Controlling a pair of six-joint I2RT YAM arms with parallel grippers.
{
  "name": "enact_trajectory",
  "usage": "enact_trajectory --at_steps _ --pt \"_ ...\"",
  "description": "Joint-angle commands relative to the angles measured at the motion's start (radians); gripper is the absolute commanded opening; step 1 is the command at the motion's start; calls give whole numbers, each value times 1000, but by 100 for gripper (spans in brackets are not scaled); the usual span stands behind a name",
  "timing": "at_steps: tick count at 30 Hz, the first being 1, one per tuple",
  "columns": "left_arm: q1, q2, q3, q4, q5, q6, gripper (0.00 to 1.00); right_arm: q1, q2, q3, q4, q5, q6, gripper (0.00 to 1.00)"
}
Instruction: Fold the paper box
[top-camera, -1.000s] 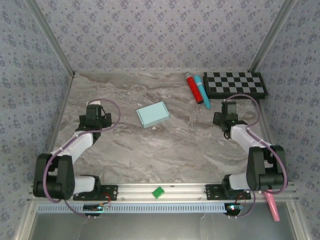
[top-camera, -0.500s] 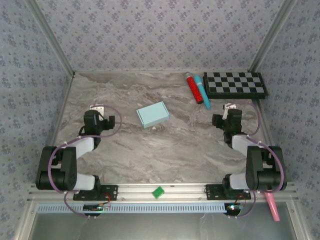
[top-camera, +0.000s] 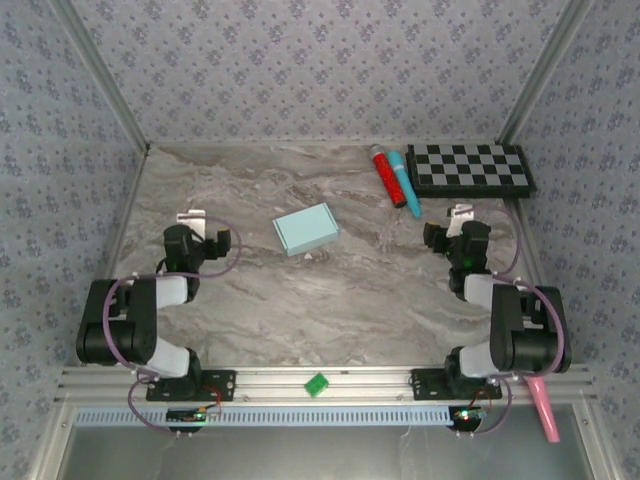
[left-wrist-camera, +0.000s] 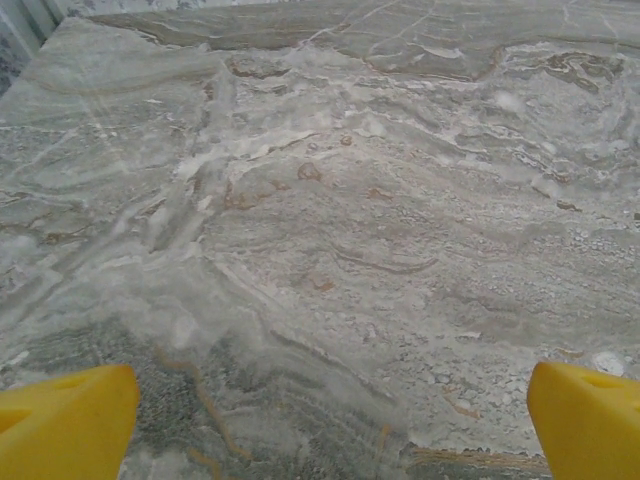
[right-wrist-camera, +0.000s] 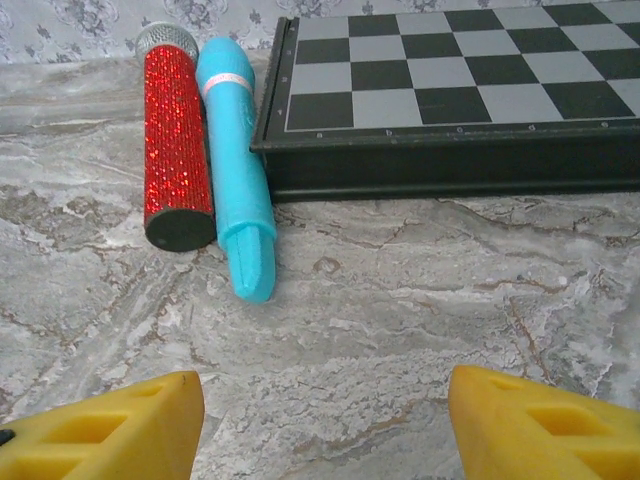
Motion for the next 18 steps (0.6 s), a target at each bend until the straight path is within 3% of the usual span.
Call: enact_trajectory --at_steps 1,4,9,11,15,16,18 --pt "6 26 -16 121 31 -9 99 -8 40 -23 104 -21 -26 68" --pt "6 66 -32 187 24 -10 100 -8 81 -35 164 -20 -27 68" --pt "6 62 -13 140 -11 -28 100 -7 106 -44 192 10 -21 72" --pt "12 68 11 101 -64 -57 100 -4 114 -43 203 23 -17 77" --pt "24 69 12 104 -49 -63 100 11 114 -29 176 65 -22 89" --pt "24 70 12 103 -48 -62 100 15 114 -29 176 73 -24 100" --pt "23 70 12 103 -48 -62 100 17 114 -27 174 78 -25 100"
